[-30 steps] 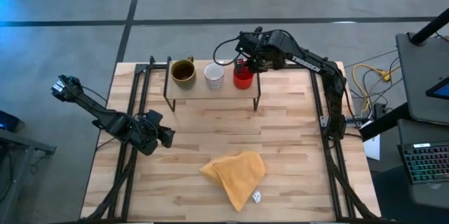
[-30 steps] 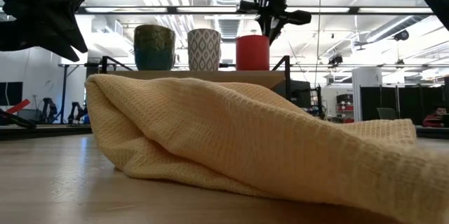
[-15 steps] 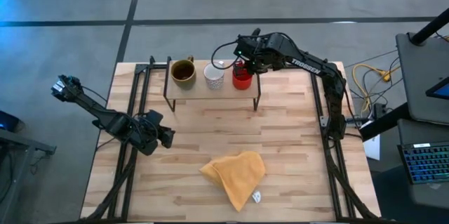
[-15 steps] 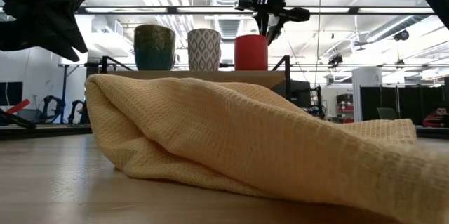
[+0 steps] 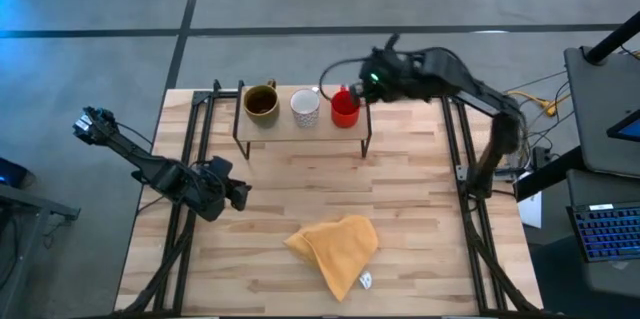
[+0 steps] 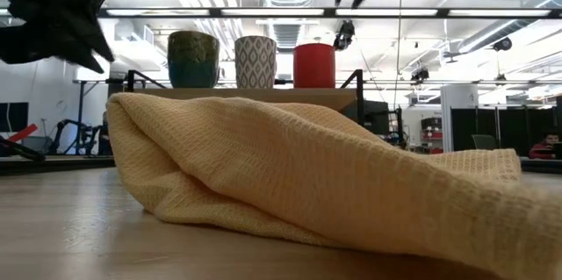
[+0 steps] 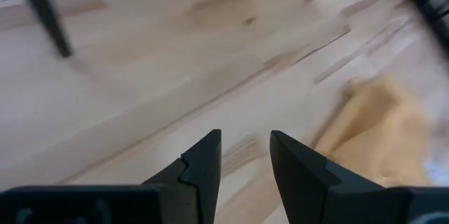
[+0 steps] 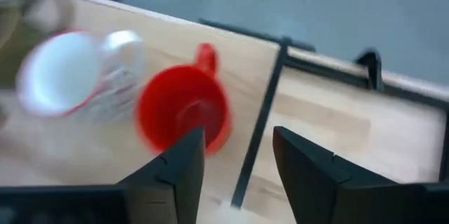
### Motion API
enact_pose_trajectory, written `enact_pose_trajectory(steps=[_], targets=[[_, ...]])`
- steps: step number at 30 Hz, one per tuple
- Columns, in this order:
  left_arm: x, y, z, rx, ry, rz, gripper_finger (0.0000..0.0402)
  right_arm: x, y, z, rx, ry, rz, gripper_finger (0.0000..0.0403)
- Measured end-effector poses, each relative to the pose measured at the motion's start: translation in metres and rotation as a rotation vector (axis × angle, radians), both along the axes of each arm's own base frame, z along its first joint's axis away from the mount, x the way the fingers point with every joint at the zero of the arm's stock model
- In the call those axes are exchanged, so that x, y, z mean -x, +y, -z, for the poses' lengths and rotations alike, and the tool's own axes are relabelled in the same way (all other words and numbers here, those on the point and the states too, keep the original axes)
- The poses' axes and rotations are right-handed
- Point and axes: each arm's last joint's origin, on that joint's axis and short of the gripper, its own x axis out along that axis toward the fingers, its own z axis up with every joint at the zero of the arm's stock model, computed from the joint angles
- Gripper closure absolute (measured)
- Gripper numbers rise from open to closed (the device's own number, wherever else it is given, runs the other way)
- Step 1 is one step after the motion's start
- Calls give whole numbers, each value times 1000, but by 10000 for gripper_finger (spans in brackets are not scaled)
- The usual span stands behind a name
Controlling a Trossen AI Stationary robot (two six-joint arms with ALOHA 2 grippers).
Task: Stack small to large cups/mugs on shelf
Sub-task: Return to Home Position
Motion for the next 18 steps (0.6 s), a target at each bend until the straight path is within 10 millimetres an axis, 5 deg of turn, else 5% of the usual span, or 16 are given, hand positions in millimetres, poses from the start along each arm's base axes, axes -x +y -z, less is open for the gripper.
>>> enact_pose_trajectory(steps=[4, 9, 12, 15, 18], targets=[[-5, -1, -21, -32, -181, 45, 293, 25, 43, -29, 66, -72, -136, 237], [-1, 1, -56, -81, -364, 170, 293, 59, 84, -58, -64, -289, -270, 242], [7, 3, -69, -48, -403, 309, 293, 73, 104, -77, 46, -386, -421, 243], [12, 4, -75, 46, -458, 329, 293, 87, 117, -93, 125, -472, -547, 241], [11, 5, -83, -52, -530, 348, 293, 101, 124, -101, 181, -504, -641, 242]])
